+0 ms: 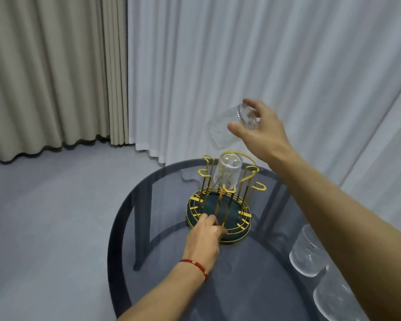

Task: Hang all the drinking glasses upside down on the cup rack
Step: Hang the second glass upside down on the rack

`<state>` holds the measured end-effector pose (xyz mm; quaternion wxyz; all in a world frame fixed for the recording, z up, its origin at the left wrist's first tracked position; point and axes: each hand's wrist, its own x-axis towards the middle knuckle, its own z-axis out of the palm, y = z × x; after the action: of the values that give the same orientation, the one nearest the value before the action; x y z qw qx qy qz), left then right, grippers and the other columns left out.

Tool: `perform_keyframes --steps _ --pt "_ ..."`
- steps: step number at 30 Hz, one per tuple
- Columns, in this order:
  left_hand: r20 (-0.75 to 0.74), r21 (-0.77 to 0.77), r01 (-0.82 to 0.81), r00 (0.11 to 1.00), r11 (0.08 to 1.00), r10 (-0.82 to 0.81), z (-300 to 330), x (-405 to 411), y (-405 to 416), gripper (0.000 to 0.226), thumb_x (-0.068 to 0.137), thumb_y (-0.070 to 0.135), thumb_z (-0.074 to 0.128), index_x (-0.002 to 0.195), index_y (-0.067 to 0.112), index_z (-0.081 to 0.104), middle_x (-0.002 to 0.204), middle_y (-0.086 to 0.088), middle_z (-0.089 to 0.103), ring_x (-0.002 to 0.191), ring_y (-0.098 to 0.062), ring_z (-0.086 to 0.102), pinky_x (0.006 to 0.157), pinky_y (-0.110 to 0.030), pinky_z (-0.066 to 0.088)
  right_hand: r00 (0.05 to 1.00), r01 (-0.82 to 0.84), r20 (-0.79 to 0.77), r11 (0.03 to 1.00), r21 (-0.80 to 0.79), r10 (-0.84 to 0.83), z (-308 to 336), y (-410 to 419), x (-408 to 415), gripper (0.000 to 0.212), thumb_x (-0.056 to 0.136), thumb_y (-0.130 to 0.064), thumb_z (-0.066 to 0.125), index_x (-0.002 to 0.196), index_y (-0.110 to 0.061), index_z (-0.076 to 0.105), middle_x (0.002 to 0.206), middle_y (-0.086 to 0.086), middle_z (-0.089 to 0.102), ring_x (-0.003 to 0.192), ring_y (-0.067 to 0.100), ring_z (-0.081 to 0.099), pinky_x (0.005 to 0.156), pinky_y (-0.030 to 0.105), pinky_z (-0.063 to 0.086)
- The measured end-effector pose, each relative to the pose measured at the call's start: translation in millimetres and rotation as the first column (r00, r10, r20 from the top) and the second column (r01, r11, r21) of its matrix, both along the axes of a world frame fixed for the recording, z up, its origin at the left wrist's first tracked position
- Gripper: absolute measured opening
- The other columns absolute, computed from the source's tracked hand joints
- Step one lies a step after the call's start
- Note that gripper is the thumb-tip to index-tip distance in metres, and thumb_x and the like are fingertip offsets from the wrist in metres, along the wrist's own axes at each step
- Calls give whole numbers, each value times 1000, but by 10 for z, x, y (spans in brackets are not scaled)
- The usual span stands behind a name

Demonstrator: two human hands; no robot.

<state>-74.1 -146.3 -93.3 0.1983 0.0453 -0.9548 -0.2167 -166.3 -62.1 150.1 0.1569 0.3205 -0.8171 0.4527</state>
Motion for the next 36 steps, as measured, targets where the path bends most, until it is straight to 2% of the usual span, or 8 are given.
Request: perform_keyframes --steps 2,6,12,21,25,29,32,36 --pt "3 -21 -9 1000 1000 9 -4 -22 -13 28 97 16 65 122 26 73 114 -2 62 114 -23 50 82 -40 55 1000 -3 5 992 123 2 -2 -247 -130 73 89 -31 80 154 -15 51 153 7 59 140 22 55 106 23 39" --pt "-15 -30 8 1000 1000 -8 -38 -46 -38 28 98 15 64 122 26 73 114 -3 64 112 -25 50 83 -39 52 1000 -1 24 952 306 -7 -128 -529 -312 76 90 -33 77 156 -11 48 157 10 55 144 29 51 117 38 41" --pt "-30 20 23 999 1000 -22 -61 -48 -47 29 96 13 67 121 25 74 111 -3 62 110 -23 51 80 -36 54 999 11 32 863 506 -32 -344 -616 -493 75 89 -39 75 154 -14 48 158 7 55 143 32 53 115 49 46" --pt "-42 34 17 999 999 -16 -12 -39 -49 31 95 10 68 121 24 75 113 -4 62 111 -22 51 77 -34 54 995 97 -88 582 807 -43 -520 -738 -595 74 85 -45 77 150 -31 46 142 5 64 125 34 63 81 39 44" --pt "-13 20 17 1000 1000 -17 10 -30 -62 32 96 10 65 122 27 74 117 -3 61 114 -21 50 79 -33 52 990 130 -143 481 867 -9 -531 -786 -583 79 82 -51 80 150 -33 45 137 3 68 121 33 64 78 38 42" --pt "-24 16 4 1000 1000 -4 25 -15 -69 28 97 13 65 118 28 76 113 -2 63 110 -21 51 75 -34 52 984 142 -174 463 875 28 -532 -787 -575 81 79 -52 84 150 -38 48 138 2 68 122 32 64 79 39 45" --pt "-29 -14 -9 1000 1000 8 44 17 -55 26 98 16 64 116 29 75 110 1 63 106 -19 50 70 -34 51 964 201 -256 448 871 66 -532 -701 -484 81 86 -56 76 157 -39 41 145 3 65 133 33 60 93 46 51" --pt "-41 -65 -21 999 998 18 62 53 -24 27 100 21 60 122 31 72 109 3 61 106 -19 50 66 -30 42 949 195 -308 629 752 73 -603 -406 -285 60 103 -40 53 161 -30 39 157 5 56 143 32 50 108 52 46"
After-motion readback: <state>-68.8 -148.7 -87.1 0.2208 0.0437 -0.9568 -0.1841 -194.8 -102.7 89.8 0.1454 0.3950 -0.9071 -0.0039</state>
